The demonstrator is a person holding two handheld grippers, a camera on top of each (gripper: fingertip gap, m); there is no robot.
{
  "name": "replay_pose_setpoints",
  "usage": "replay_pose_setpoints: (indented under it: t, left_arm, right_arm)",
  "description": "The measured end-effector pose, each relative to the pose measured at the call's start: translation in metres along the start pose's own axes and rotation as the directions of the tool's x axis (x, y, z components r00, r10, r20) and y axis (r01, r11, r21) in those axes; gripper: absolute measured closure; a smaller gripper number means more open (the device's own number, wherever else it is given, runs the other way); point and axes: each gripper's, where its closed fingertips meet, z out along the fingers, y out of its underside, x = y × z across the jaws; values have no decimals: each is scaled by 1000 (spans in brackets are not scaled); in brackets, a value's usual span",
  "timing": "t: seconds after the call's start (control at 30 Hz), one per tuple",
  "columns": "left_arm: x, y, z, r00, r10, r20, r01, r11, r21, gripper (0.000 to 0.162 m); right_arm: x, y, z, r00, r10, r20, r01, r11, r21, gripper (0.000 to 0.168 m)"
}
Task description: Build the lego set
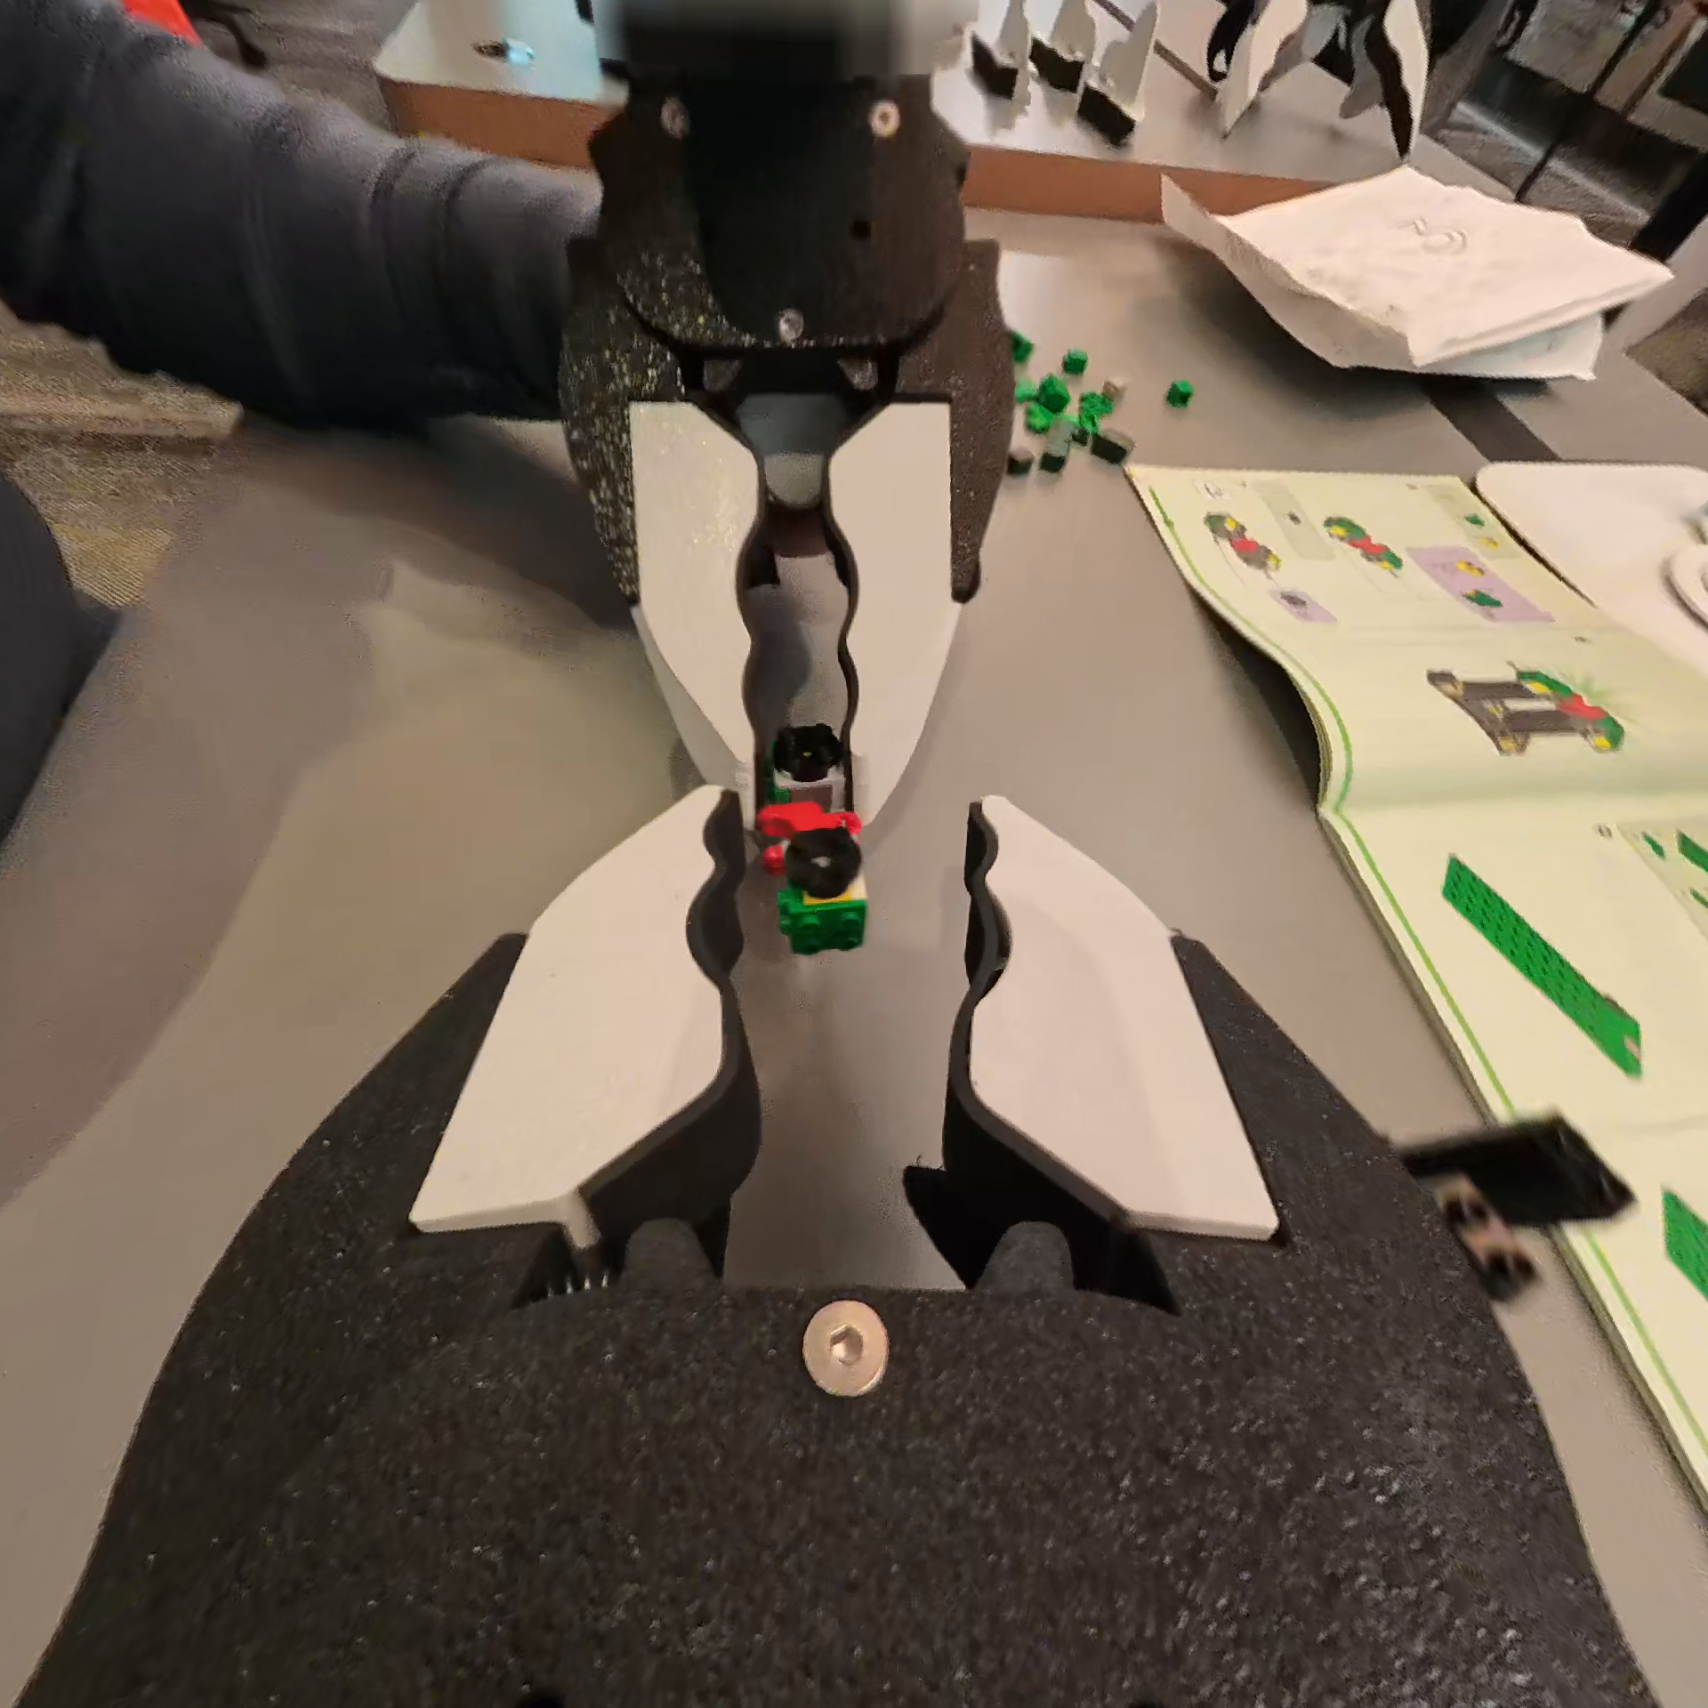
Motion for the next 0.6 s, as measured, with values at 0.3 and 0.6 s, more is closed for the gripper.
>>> replay_pose_setpoints:
  t: [0.3, 0.6]
  left_arm:
    - [5, -16, 21, 990, -18, -142, 16, 1000, -15, 142]
    - [-22, -31, 33, 999, -53, 2, 52, 988, 143, 96]
  right_arm:
    - [-7, 27, -23, 998, 36, 42, -33, 997, -73, 143]
    - [11, 13, -35, 996, 90, -9, -88, 992, 95, 152]
